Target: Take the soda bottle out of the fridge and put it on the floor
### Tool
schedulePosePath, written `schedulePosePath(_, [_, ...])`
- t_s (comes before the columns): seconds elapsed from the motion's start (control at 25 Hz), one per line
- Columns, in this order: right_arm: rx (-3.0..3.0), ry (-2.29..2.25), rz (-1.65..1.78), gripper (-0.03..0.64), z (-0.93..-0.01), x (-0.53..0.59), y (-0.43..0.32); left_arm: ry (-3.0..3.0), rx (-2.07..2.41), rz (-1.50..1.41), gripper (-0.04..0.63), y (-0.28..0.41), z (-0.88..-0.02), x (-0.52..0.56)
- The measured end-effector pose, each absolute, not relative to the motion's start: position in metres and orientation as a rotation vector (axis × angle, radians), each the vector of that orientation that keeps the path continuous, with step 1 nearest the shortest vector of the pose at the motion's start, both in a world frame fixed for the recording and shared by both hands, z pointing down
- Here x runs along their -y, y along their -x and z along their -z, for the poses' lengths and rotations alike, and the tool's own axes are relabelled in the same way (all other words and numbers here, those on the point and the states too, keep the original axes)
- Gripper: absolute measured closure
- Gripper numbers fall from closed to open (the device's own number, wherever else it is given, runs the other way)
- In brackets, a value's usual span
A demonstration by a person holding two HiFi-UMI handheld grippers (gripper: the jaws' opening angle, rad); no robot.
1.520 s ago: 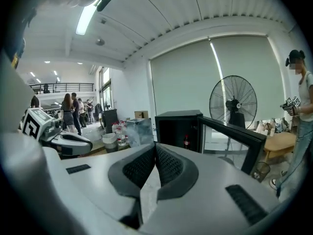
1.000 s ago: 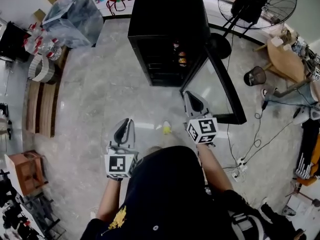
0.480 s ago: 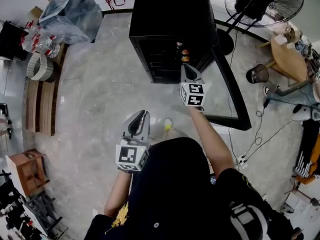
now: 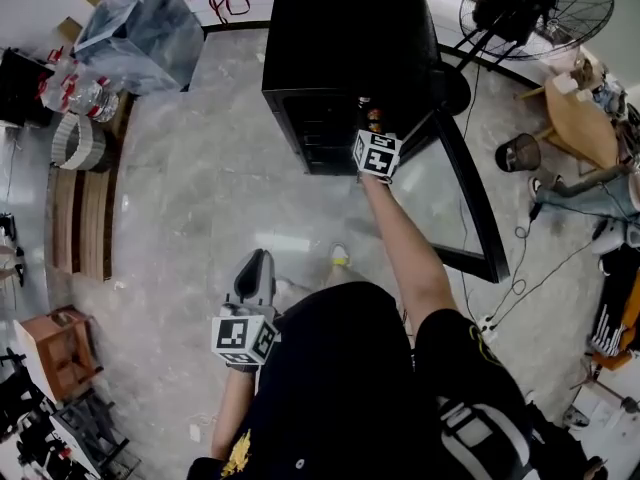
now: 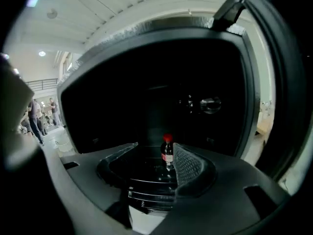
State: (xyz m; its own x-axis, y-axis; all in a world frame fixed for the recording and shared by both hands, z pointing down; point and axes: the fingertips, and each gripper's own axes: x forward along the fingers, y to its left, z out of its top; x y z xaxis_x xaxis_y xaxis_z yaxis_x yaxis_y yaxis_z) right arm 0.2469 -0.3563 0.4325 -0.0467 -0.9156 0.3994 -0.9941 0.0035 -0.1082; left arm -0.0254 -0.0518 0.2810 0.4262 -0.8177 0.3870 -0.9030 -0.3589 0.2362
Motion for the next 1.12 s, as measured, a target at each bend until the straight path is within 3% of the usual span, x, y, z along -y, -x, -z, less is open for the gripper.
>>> schedulePosePath(0.32, [1.993, -2.033, -0.437, 0.368, -0.471, 0.431, -0.260, -2.232, 1.427, -0.410, 0.545, 0.007, -0.306, 0.060])
schedulePosePath(0.56, [2.003, -2.034, -0.347, 0.276, -0.484, 0.467, -0.268, -2.208, 1.393, -0.463, 0.545, 0.003, -0.327, 0.062])
schedulePosePath(0.8, [2.026, -1.997, -0.303, 0.265, -0.504, 0.489, -0.272, -2.203, 1.363, -0.473, 0.545, 0.002, -0.346, 0.069])
schedulePosePath(1.12, [2.007, -1.916, -0.256, 0.505, -0.513, 0.489, -0.268, -2.184, 1.338, -0.471, 0.545, -0.003, -0.361, 0.066])
